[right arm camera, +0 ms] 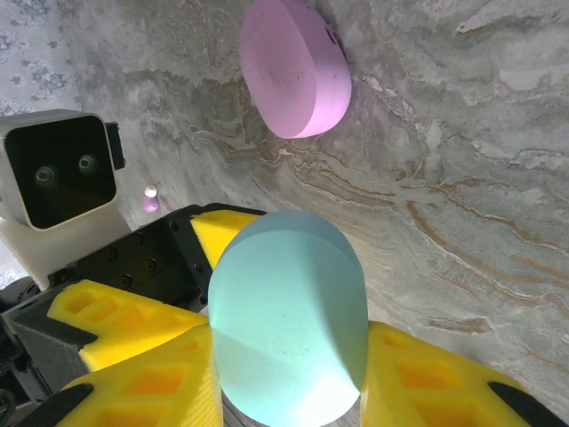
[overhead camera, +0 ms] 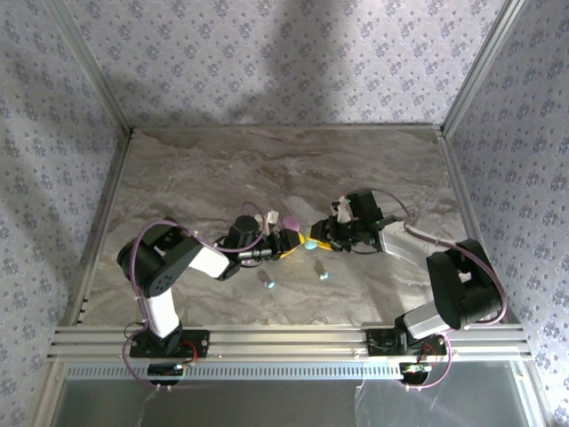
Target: Insert the wireless bluetooth earbuds into the charging case
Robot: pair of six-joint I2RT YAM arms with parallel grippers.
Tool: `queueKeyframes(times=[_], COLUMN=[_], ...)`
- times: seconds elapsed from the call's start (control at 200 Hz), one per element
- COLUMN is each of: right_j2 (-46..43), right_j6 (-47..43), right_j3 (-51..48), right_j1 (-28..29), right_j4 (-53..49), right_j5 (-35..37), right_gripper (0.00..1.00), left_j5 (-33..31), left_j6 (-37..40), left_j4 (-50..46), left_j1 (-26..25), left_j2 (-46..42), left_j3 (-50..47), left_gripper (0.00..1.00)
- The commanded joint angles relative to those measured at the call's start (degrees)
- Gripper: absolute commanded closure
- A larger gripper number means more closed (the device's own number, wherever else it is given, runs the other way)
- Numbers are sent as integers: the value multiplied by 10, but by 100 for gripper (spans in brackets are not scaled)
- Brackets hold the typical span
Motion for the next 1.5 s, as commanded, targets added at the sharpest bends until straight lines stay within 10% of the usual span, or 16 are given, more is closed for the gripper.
queueKeyframes(times=[0.0, 1.494], right_j2=[5, 4], right_j6=[7, 24], right_j3=[13, -19], right_j1=[14, -5], right_j4=[9, 47], right_j5=[-27, -38], right_gripper=[63, 64], left_j5=[1, -28], left_j6=[8, 75], left_j4=[14, -169], left_j1=[1, 10], left_j2=[-16, -9], left_j3=[9, 46], left_gripper=[38, 45])
